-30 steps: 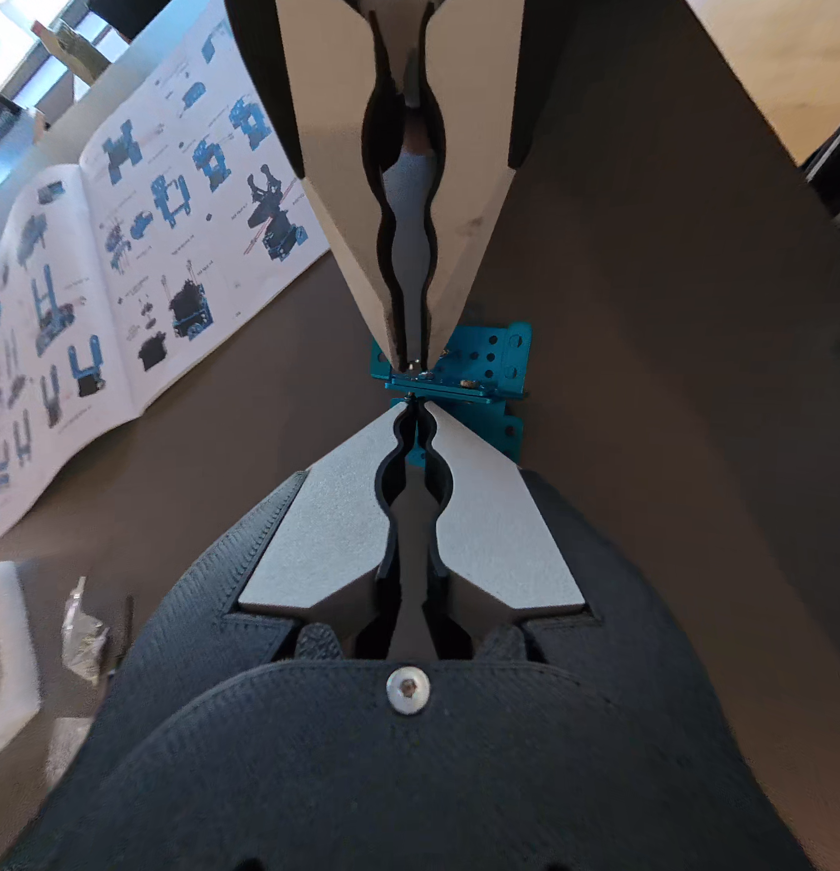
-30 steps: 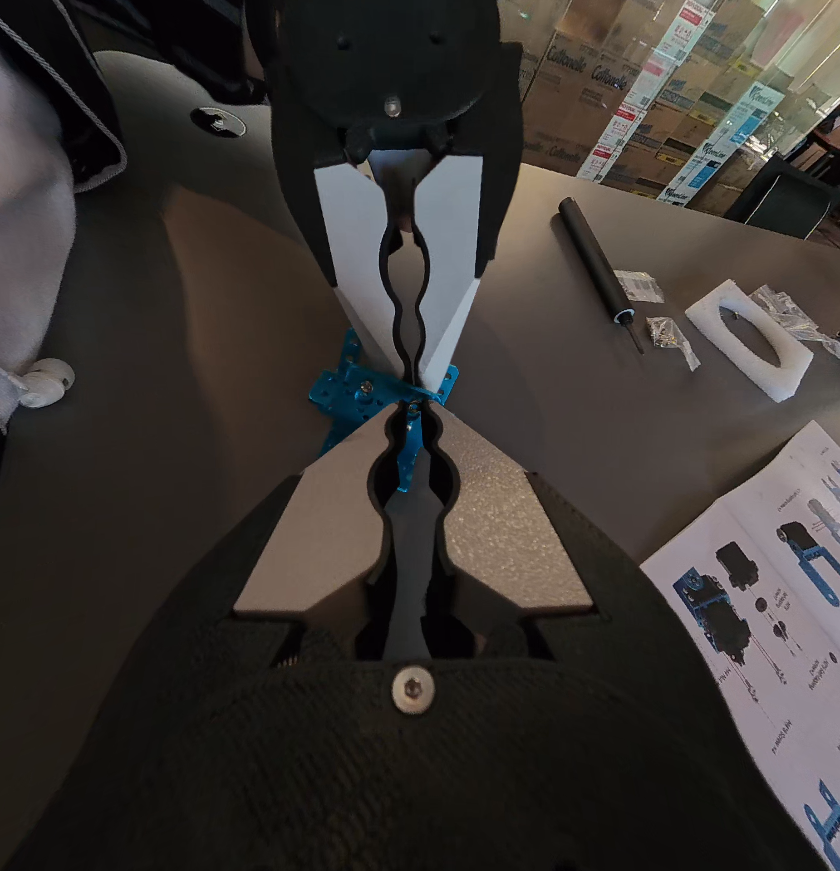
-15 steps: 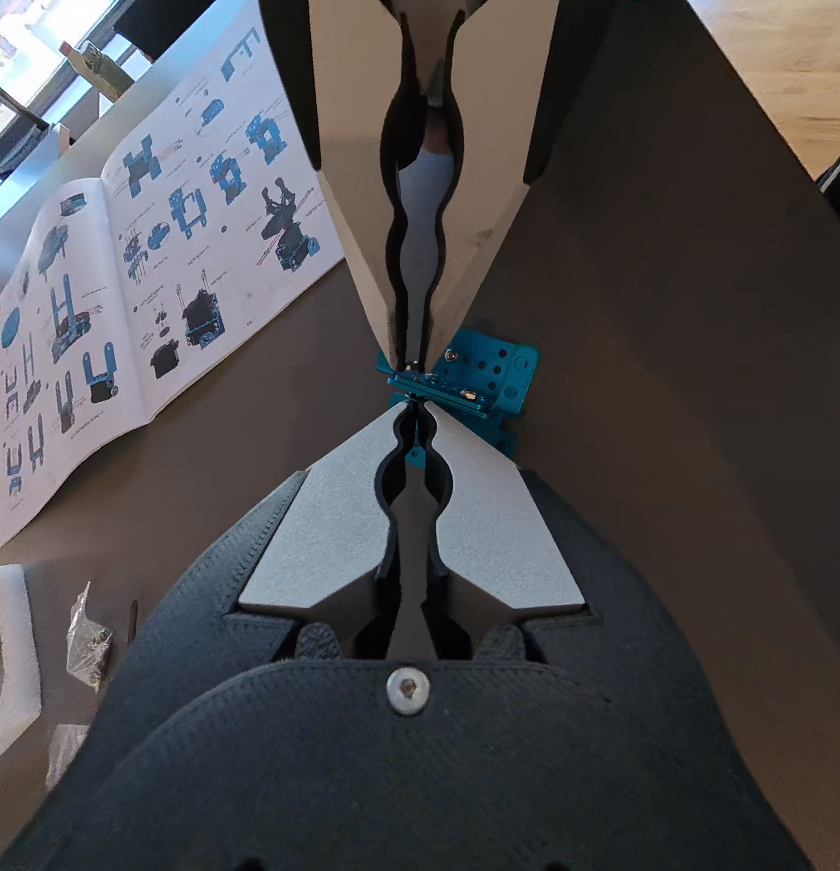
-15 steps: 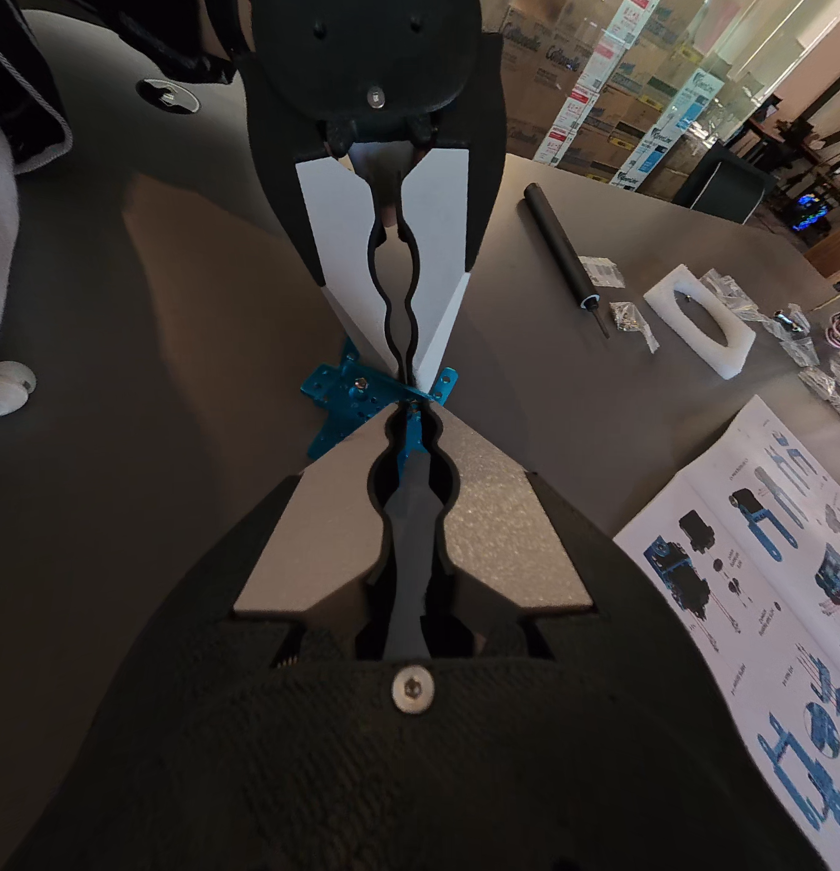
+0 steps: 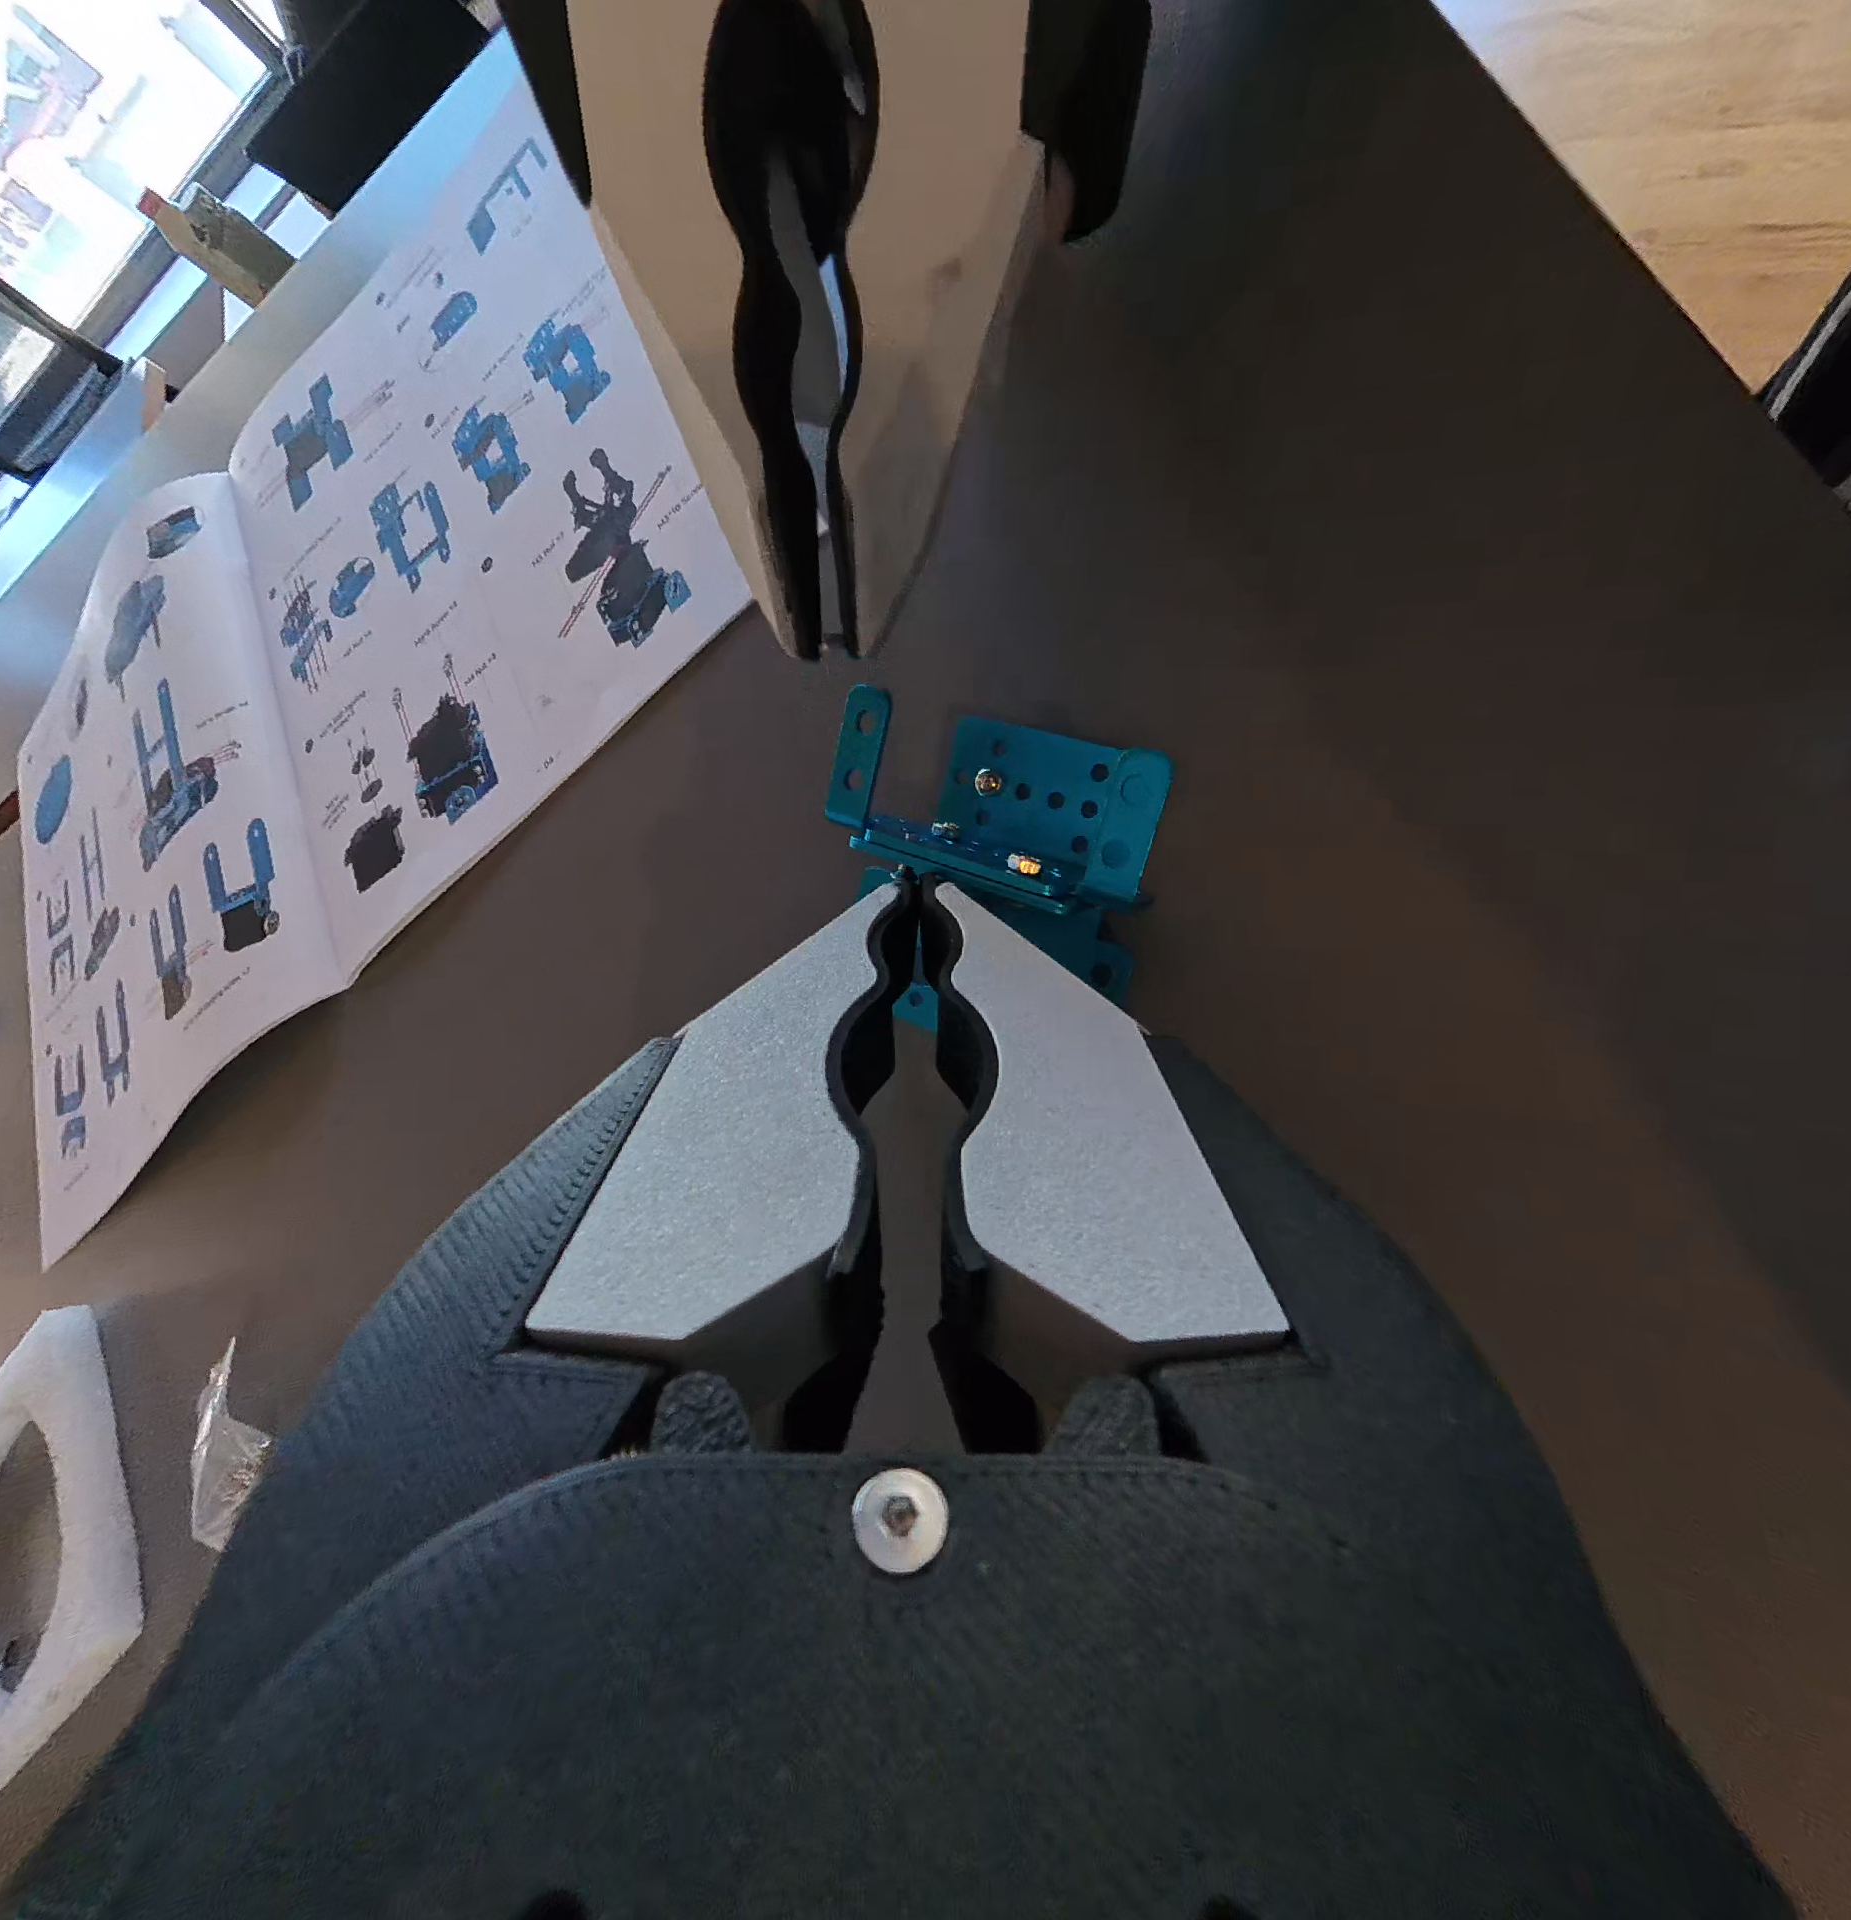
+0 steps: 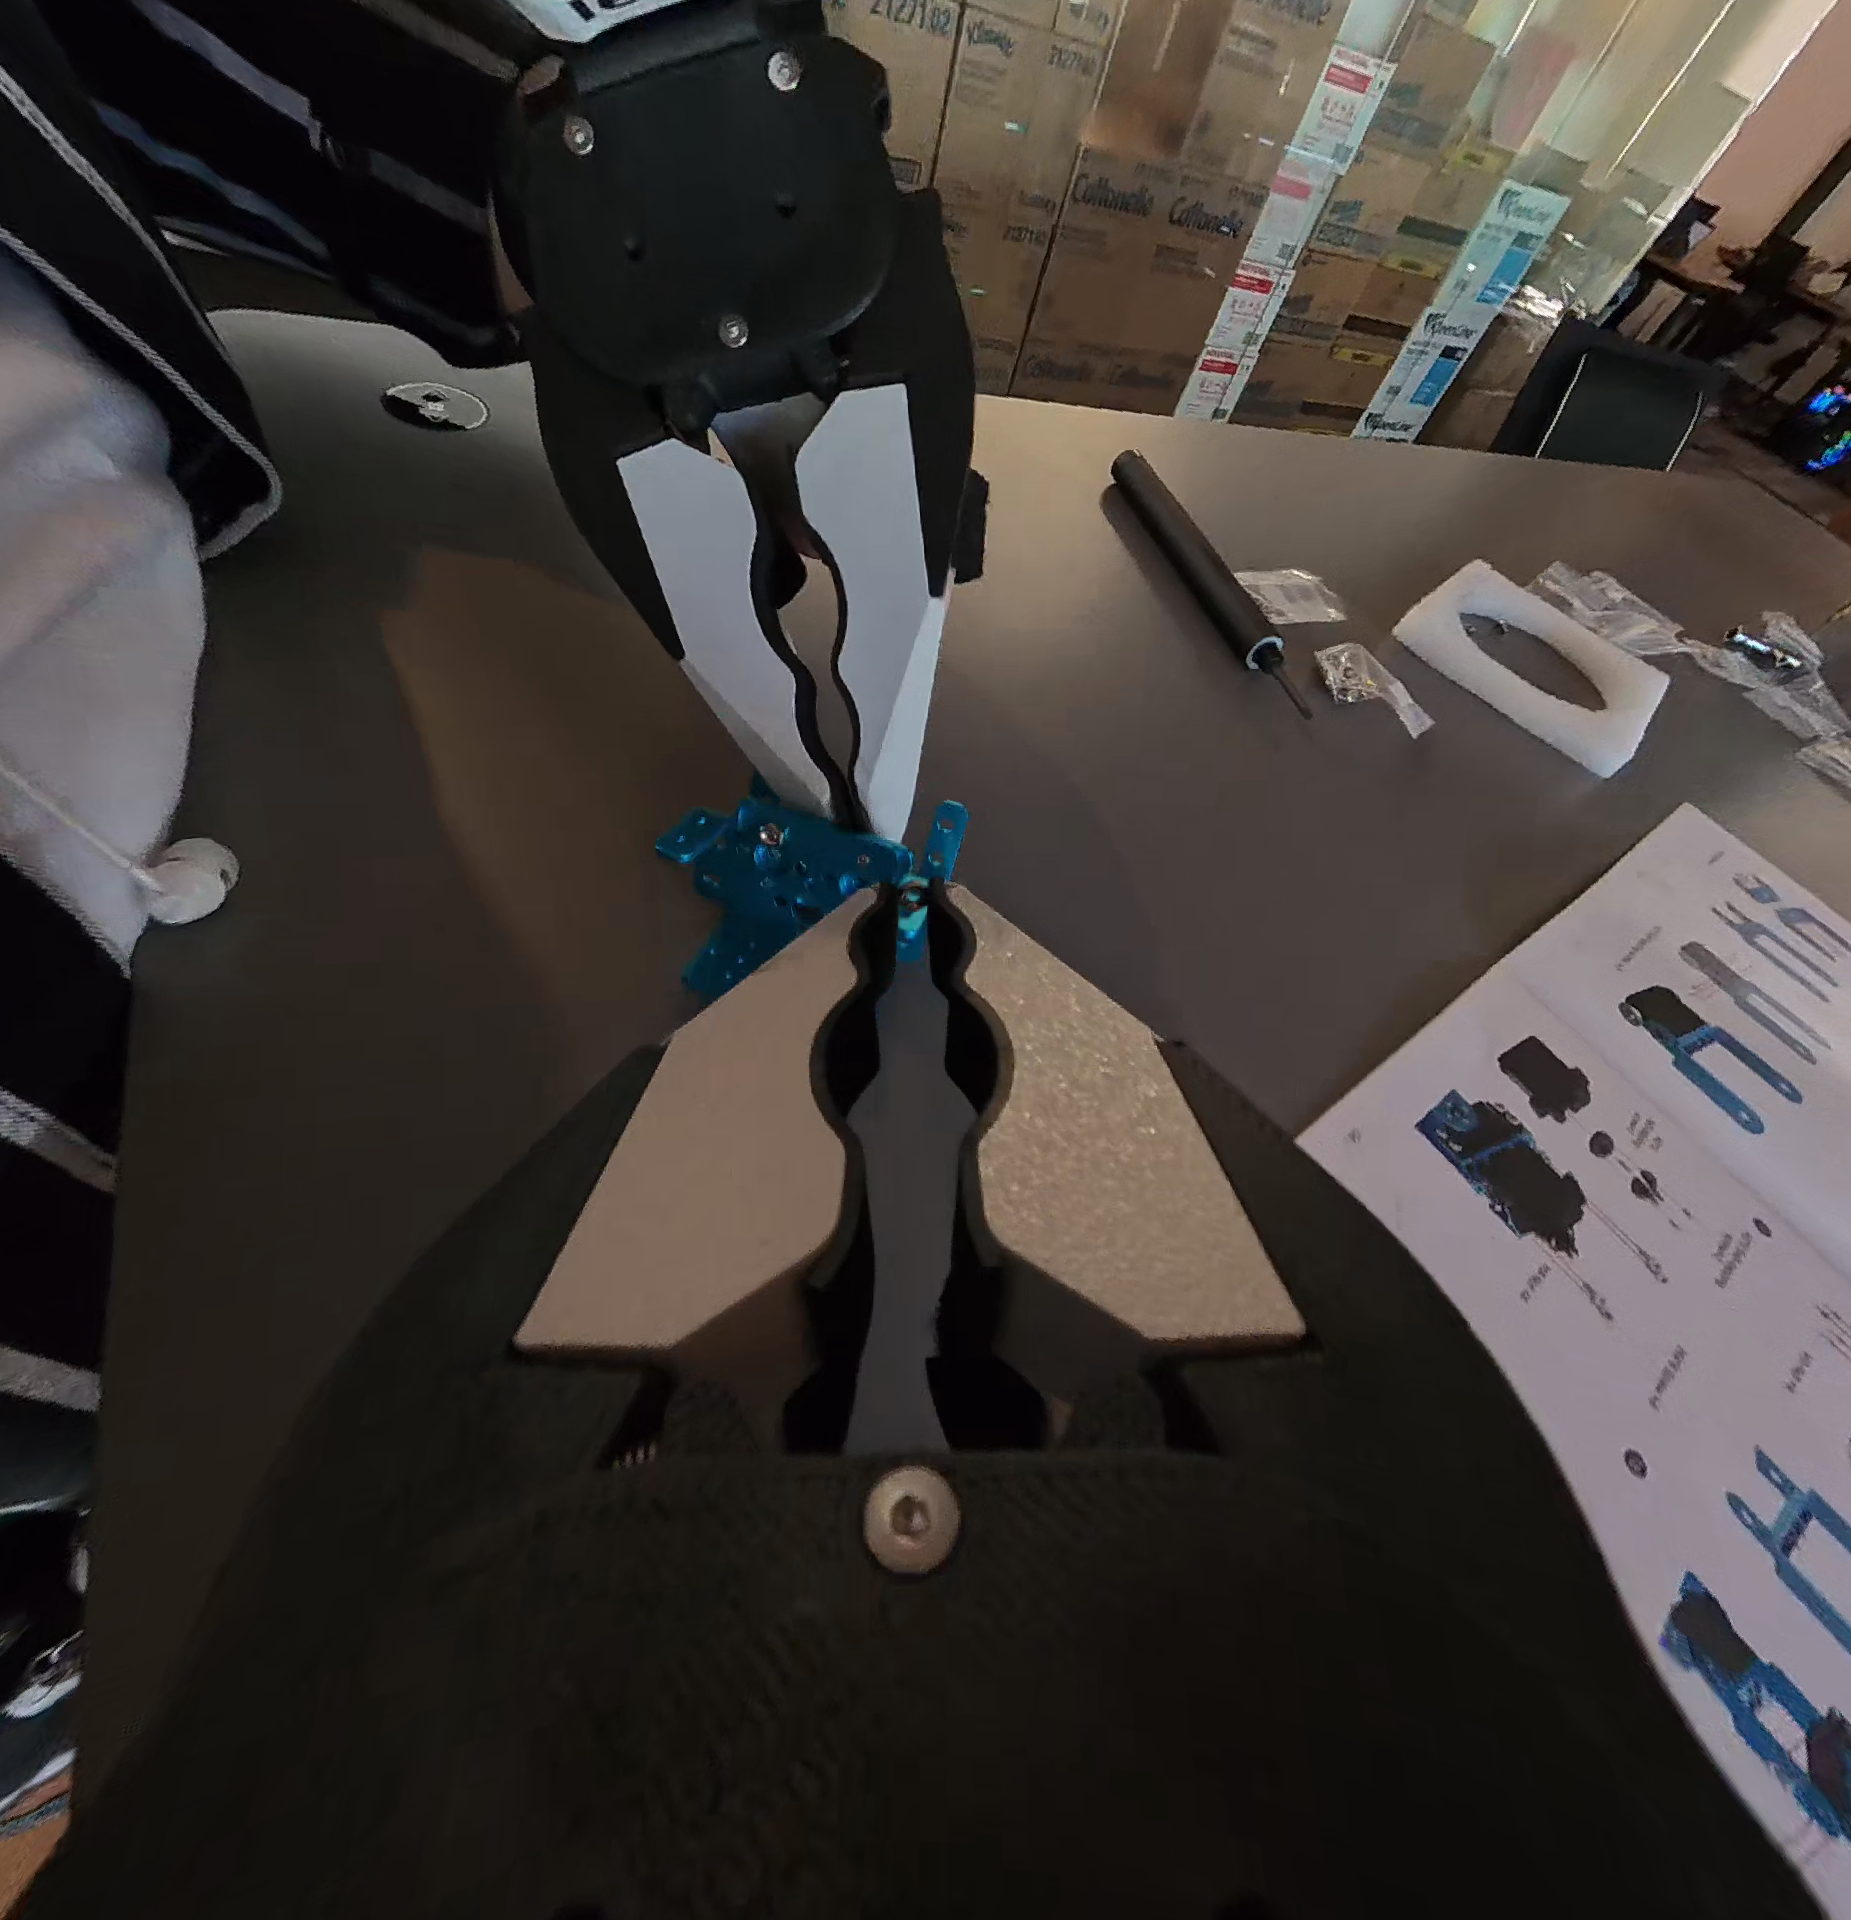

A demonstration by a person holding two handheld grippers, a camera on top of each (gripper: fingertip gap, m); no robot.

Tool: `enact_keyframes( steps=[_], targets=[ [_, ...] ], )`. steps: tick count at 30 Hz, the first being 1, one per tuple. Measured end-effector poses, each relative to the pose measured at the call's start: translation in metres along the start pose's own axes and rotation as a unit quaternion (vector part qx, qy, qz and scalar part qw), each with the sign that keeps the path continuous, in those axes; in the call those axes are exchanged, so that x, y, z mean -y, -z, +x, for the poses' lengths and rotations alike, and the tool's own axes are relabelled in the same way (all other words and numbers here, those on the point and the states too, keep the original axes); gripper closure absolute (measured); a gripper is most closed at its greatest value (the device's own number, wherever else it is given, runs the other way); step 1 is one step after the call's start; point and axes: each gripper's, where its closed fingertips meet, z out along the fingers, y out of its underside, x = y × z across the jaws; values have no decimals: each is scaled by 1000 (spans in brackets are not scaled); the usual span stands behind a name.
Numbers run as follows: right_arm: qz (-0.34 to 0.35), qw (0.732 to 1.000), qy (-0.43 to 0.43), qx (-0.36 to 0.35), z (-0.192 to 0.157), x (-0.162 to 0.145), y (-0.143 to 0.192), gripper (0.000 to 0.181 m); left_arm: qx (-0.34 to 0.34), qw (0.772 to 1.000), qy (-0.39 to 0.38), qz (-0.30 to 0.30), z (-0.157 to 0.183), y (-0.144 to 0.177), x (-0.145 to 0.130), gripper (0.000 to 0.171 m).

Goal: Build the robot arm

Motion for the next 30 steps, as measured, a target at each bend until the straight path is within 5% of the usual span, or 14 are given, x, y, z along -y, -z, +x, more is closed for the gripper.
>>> enact_keyframes(
  steps=[30],
  targets=[
    [-28,999,-22,-23,8,-11,-5,176,-123,992,2,23,11,-3,12,171]
  ],
)
